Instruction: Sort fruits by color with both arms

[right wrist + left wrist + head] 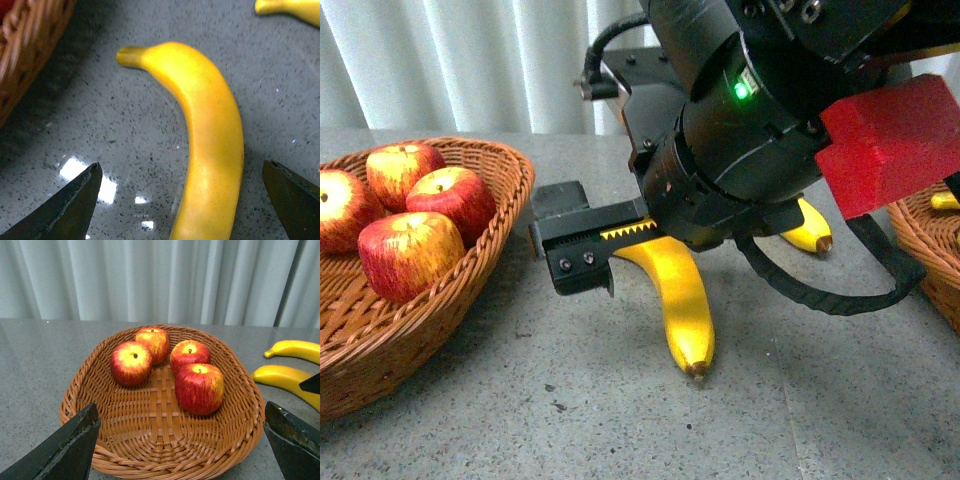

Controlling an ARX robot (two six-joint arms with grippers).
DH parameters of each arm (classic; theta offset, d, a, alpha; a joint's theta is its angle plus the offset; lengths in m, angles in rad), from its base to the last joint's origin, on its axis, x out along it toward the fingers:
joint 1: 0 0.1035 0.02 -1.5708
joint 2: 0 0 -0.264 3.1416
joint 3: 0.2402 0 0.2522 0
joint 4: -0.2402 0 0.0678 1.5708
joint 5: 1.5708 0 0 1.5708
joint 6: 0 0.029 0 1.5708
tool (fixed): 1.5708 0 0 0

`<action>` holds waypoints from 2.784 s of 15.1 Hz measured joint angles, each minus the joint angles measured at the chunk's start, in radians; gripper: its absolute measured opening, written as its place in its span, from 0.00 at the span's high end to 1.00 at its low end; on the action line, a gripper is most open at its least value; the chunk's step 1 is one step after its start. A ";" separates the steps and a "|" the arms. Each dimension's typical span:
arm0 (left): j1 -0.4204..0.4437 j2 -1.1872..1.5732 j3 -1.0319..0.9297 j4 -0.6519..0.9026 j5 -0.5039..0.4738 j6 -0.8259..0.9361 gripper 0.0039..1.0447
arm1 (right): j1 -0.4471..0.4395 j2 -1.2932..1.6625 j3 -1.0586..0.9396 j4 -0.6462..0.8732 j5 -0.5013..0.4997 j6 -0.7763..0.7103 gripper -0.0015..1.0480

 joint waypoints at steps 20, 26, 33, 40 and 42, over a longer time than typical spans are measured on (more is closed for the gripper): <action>0.000 0.000 0.000 0.000 0.000 0.000 0.06 | -0.105 -0.019 -0.040 0.311 -0.106 0.047 0.68; 0.000 0.000 0.000 0.000 0.000 0.000 0.06 | -0.429 -0.307 -0.157 0.452 -0.286 0.145 0.69; 0.000 0.000 0.000 0.000 0.000 0.000 0.06 | -0.846 -0.354 -0.274 0.320 -0.368 -0.084 0.69; 0.000 0.000 0.000 0.000 0.000 0.000 0.06 | -0.861 -0.354 -0.274 0.195 -0.372 -0.199 0.69; 0.000 0.000 0.000 0.000 0.000 0.000 0.06 | -0.919 -0.354 -0.274 0.092 -0.404 -0.290 0.69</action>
